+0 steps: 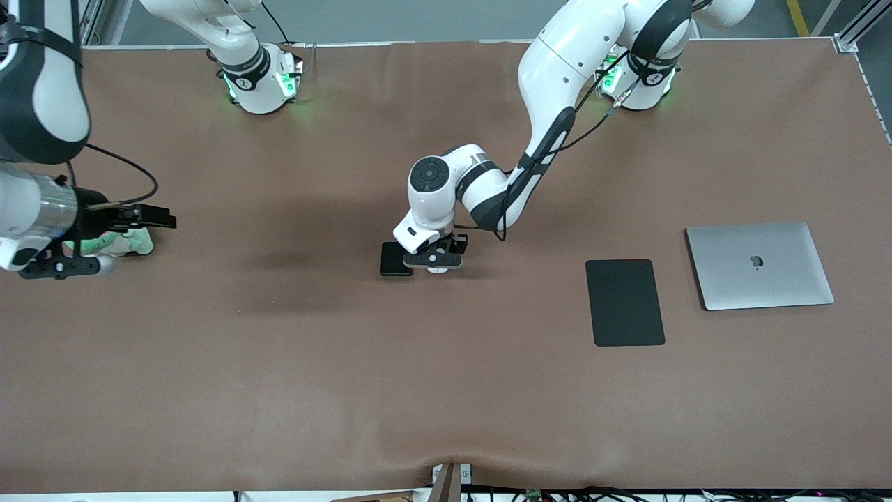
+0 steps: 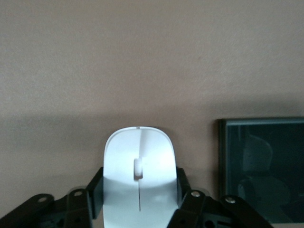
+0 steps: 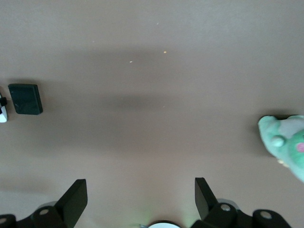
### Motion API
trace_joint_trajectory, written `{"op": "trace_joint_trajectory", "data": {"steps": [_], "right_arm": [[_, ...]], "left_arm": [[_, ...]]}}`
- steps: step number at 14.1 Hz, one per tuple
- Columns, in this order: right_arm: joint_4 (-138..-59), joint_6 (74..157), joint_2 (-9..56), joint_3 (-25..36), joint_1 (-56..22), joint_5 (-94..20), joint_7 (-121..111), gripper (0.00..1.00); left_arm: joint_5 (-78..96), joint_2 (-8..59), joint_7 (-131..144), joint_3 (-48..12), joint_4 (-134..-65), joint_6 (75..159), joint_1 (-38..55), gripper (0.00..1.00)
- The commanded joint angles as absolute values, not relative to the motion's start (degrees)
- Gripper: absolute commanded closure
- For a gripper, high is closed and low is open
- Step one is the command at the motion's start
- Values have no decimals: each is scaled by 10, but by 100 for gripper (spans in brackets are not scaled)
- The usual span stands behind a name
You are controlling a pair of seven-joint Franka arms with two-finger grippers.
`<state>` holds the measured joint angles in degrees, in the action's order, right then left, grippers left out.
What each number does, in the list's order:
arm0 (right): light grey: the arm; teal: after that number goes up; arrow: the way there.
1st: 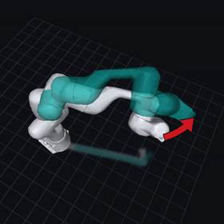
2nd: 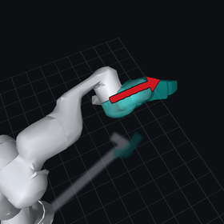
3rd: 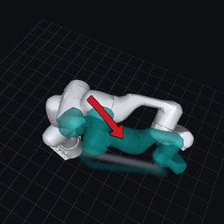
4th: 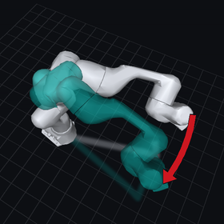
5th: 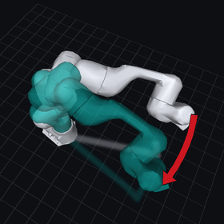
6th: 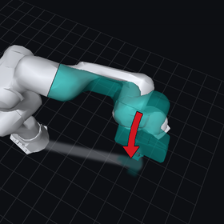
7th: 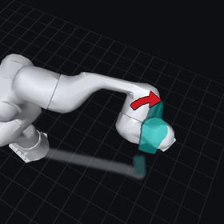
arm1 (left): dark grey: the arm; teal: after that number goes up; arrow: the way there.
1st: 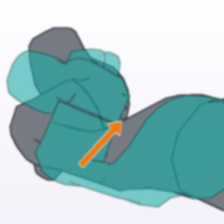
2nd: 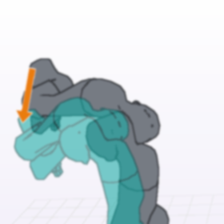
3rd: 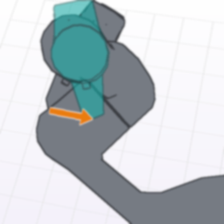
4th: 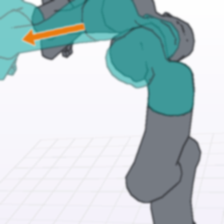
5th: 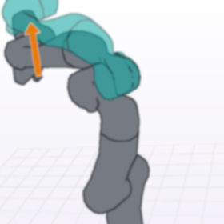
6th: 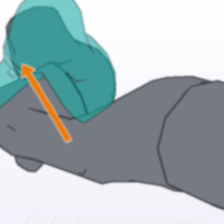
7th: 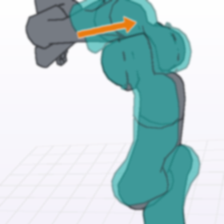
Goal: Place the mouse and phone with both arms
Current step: 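Carry the mouse to the pad while the right gripper approaches the phone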
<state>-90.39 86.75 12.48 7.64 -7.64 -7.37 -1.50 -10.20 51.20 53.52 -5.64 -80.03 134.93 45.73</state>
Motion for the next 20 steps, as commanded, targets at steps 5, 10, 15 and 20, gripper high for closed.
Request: {"op": "trace_joint_trajectory", "data": {"steps": [5,10,15,20], "right_arm": [[-992,969,114,29,-120,-109,78,0],[-1071,1085,114,-24,-121,-109,103,0],[-1122,1205,143,-71,-141,-109,186,0],[-1124,1363,233,-120,-162,-105,227,0]], "left_arm": [[-111,449,554,-51,-795,1308,412,93],[-104,371,517,-63,-812,1245,297,90],[-59,321,359,-141,-831,1188,110,90],[-58,317,195,-211,-864,1157,-38,89]]}}
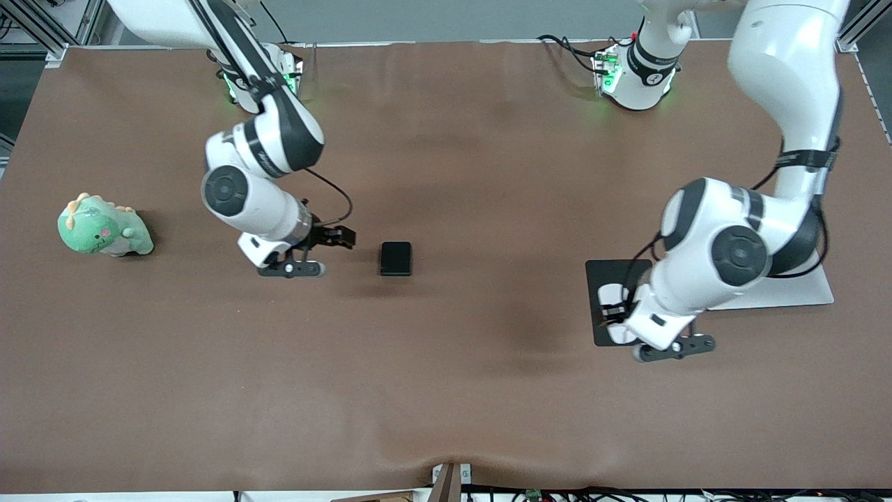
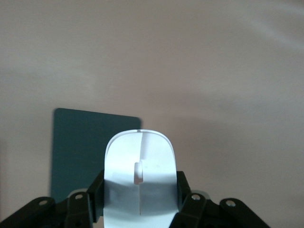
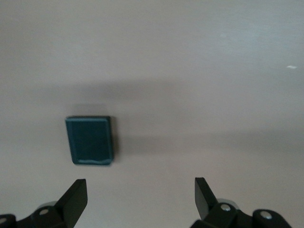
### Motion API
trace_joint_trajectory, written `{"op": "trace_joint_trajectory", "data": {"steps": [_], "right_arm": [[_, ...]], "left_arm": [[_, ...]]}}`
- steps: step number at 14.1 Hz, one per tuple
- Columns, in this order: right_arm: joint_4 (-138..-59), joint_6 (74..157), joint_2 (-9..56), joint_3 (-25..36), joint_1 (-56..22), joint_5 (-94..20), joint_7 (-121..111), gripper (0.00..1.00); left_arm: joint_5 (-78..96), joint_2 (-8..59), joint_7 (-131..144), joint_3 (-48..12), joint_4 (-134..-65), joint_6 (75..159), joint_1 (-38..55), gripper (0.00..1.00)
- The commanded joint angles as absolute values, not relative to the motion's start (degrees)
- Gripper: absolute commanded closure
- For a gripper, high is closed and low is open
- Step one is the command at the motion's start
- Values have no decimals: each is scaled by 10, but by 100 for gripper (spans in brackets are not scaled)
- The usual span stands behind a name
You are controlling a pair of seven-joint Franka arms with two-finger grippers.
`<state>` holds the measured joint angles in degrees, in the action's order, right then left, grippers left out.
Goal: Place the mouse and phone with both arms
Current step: 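Carry the mouse to the pad while the right gripper approaches the phone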
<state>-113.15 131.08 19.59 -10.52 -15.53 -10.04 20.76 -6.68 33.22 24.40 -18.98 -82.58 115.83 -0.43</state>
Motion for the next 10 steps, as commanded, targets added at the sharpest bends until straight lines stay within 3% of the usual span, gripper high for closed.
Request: {"op": "trace_joint_trajectory", "data": {"steps": [1,10], "right_arm": [[-1123,1388,248,-120,-170,-103,226,0],[-1120,1503,323,-123,-208,-102,264,0]], "left_arm": [[-58,319,171,-211,-873,1157,-47,90],[-83,348,98,-208,-925,1221,-69,89]]}}
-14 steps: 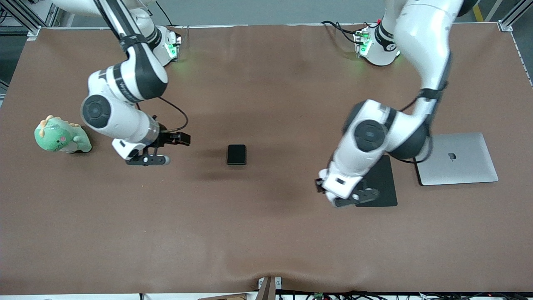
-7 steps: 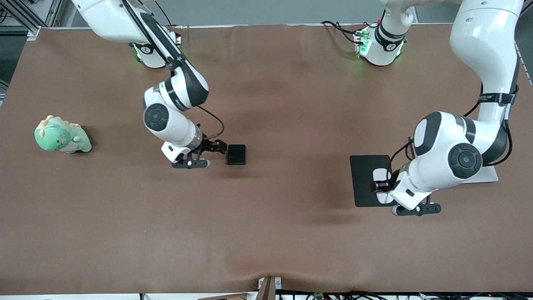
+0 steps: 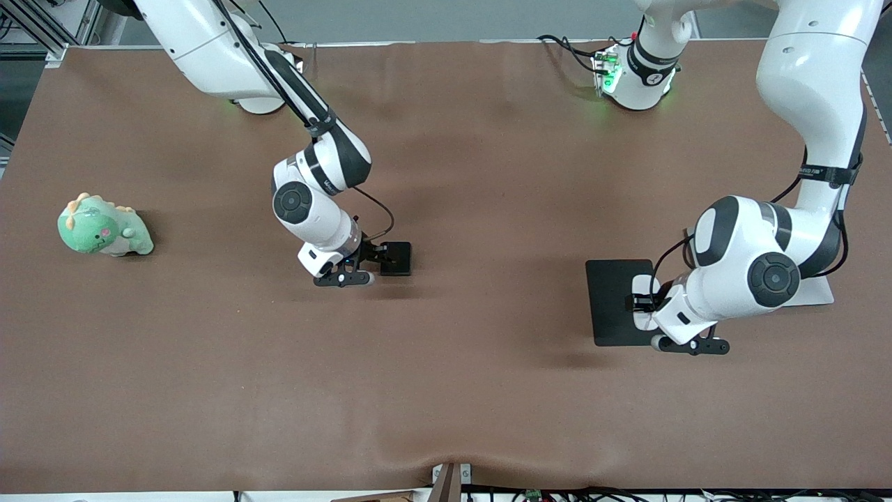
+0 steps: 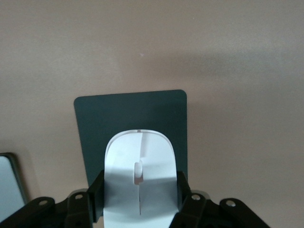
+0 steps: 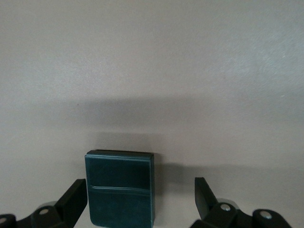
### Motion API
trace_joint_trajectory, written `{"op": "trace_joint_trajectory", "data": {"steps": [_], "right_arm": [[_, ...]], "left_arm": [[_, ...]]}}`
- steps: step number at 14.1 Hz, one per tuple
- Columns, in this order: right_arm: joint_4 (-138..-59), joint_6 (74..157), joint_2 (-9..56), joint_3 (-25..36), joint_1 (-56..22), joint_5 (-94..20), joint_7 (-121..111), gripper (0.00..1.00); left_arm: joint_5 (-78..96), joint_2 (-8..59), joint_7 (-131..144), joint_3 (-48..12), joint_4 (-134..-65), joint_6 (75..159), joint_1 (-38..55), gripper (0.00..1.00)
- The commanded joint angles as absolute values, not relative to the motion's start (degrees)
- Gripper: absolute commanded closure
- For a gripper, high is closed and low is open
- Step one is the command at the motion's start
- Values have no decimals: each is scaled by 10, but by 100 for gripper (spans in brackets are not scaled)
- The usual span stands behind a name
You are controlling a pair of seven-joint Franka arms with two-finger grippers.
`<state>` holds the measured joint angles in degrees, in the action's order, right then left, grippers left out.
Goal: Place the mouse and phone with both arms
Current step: 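Lower the mouse onto the pad while the right gripper grasps the phone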
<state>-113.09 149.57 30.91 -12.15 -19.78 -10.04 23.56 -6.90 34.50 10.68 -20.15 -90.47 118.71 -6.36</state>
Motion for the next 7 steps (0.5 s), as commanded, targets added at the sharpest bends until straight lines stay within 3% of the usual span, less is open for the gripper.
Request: {"op": "trace_joint_trajectory", "data": {"steps": [1,5,7], "right_arm": [[-1120,1510,329,-123,-214,-100,271,0],[-1116,1523,344,-124,-223,-81,317,0],[-1113,1524,356,-127,-226,-36,352,0]], "left_arm": [[-98,348,98,-208,-942,1243,-72,89],[-117,369,103,-204,-988,1345,-72,89],[-127,376,103,-202,-988,1352,-72,89]]}}
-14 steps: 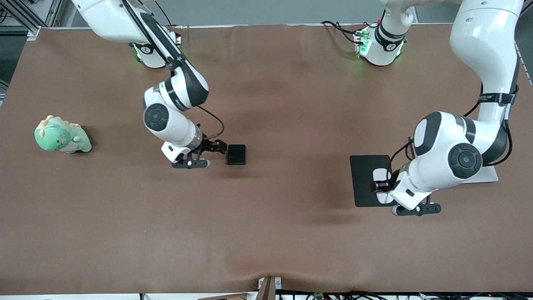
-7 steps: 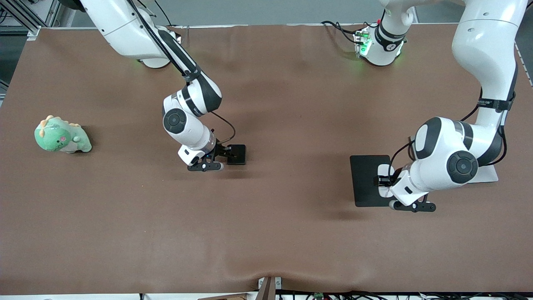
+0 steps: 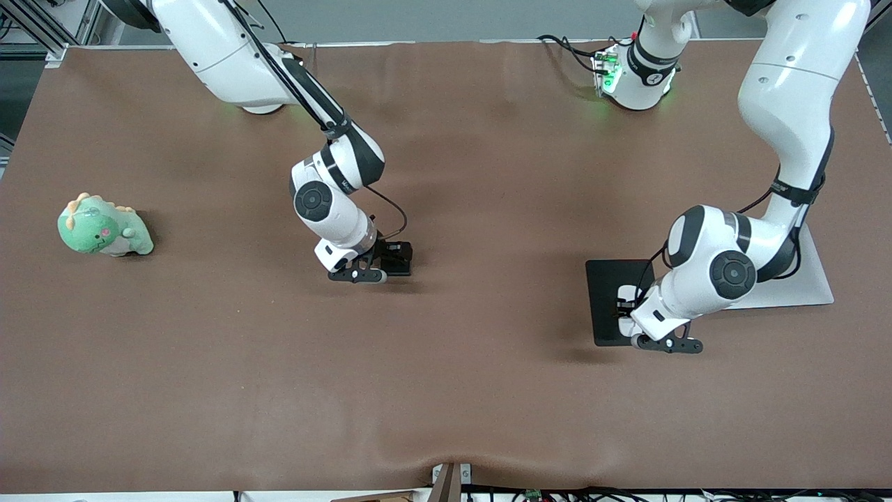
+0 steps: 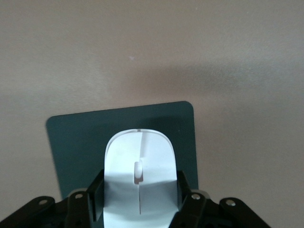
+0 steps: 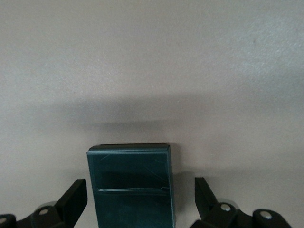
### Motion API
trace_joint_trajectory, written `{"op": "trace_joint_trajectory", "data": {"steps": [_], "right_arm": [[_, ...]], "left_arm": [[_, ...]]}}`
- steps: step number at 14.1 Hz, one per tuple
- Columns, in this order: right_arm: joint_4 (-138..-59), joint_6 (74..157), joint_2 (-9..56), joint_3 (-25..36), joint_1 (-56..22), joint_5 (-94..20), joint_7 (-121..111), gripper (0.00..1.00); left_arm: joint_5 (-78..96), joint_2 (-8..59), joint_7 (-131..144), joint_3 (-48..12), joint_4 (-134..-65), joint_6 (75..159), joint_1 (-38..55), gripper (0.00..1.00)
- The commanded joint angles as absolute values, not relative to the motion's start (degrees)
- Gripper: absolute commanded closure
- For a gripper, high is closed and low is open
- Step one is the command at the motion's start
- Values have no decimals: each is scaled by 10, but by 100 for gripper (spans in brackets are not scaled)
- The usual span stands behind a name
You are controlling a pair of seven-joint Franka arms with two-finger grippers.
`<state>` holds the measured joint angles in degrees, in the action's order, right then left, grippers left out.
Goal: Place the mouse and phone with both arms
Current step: 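Lower the mouse onto the pad while the right gripper grasps the phone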
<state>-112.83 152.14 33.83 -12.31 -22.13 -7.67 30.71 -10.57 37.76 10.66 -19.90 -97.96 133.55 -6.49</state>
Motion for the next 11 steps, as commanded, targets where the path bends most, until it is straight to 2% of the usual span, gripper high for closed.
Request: {"op": "trace_joint_trajectory", "data": {"steps": [1,6,8,9,10,11], "right_arm": [[-1105,1524,363,-129,-226,-9,382,0],[-1087,1522,380,-149,-222,61,457,2],[-1087,1514,380,-149,-219,110,453,55],[-1088,1513,379,-149,-214,138,452,87],[-1091,1509,379,-149,-210,141,453,100],[-1090,1494,376,-149,-209,141,456,100]], "left_arm": [[-146,383,101,-202,-986,1353,-73,87],[-178,410,101,-201,-987,1385,-74,81],[-178,413,101,-201,-986,1385,-74,70],[-178,416,101,-201,-986,1385,-73,62],[-178,419,101,-201,-986,1386,-73,39],[-178,419,101,-201,-986,1386,-73,2]]}}
